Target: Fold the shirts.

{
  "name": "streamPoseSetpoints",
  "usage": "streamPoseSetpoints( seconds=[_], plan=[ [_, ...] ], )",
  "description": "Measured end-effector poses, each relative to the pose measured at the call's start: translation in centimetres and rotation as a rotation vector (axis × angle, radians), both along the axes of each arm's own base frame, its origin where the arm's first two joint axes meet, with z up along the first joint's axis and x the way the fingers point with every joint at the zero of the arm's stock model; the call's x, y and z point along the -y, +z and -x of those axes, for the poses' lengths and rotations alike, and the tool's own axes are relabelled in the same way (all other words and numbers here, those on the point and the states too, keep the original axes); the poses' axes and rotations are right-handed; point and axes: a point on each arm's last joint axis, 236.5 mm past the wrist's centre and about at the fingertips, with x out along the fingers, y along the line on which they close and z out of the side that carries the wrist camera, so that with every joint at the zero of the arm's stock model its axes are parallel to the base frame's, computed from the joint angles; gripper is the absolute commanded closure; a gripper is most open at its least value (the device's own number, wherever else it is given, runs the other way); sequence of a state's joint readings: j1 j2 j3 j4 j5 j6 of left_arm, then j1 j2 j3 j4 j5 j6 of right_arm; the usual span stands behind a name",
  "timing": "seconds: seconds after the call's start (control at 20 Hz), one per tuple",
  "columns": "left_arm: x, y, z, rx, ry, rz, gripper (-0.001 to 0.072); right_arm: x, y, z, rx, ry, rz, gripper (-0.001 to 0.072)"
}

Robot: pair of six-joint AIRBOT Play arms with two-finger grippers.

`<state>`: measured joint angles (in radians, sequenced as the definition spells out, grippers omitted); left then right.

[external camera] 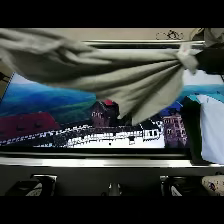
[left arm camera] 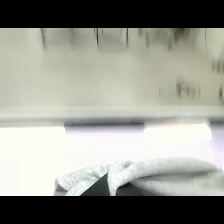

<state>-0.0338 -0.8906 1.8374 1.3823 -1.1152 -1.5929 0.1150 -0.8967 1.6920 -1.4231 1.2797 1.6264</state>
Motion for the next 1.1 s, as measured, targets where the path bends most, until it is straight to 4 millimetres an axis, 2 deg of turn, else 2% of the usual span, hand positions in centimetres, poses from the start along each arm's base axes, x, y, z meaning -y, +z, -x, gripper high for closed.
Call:
streamPoseSetpoints(
  seconds=[0.1,0.2,0.3,0.4,0.5,0.65,0.8,0.9,0.95,1.0,1.05,1.1],
  plan=[
    [-1.1,4.6,3.8,0.125,0.037,-0.001,0.0682,0.9,2.8,3.4,0.078,-0.032,-0.029,0.0692],
    [-1.8,6.6,5.8,0.183,0.063,-0.004,0.0682,1.5,3.3,5.6,0.082,-0.054,-0.036,0.0692],
    [-2.4,6.2,5.9,0.166,0.09,-0.015,0.0682,2.0,2.6,6.4,0.05,-0.072,-0.028,0.0692],
    [-2.8,3.5,4.2,0.068,0.101,-0.029,0.0682,2.5,0.9,6.1,-0.021,-0.091,-0.01,0.0692],
    [-3.0,-1.9,1.1,-0.098,0.106,-0.045,0.0682,2.9,-3.2,4.9,-0.178,-0.111,0.026,0.0692],
    [-3.2,-13.7,-4.5,-0.389,0.104,-0.064,0.0681,3.0,-12.8,2.3,-0.468,-0.128,0.082,0.0692],
    [-3.2,-26.0,-9.4,-0.607,0.1,-0.065,0.068,2.6,-22.7,-1.8,-0.63,-0.173,0.073,0.0692],
    [-2.6,-33.1,-11.7,-0.725,0.09,-0.028,0.068,2.1,-28.2,-5.2,-0.654,-0.226,0.019,0.0691],
    [-2.1,-36.7,-12.4,-0.793,0.082,0.002,0.0664,1.8,-30.3,-6.9,-0.651,-0.255,-0.018,0.069],
    [-1.4,-39.6,-12.7,-0.856,0.071,0.044,0.0549,1.5,-32.0,-8.3,-0.645,-0.279,-0.059,0.0619],
    [-0.4,-42.0,-12.9,-0.91,0.057,0.097,0.0274,1.0,-33.7,-9.3,-0.65,-0.301,-0.103,0.0376],
    [0.4,-43.6,-12.9,-0.955,0.045,0.15,-0.0013,0.5,-34.5,-10.2,-0.643,-0.313,-0.147,0.0162]
  ],
)
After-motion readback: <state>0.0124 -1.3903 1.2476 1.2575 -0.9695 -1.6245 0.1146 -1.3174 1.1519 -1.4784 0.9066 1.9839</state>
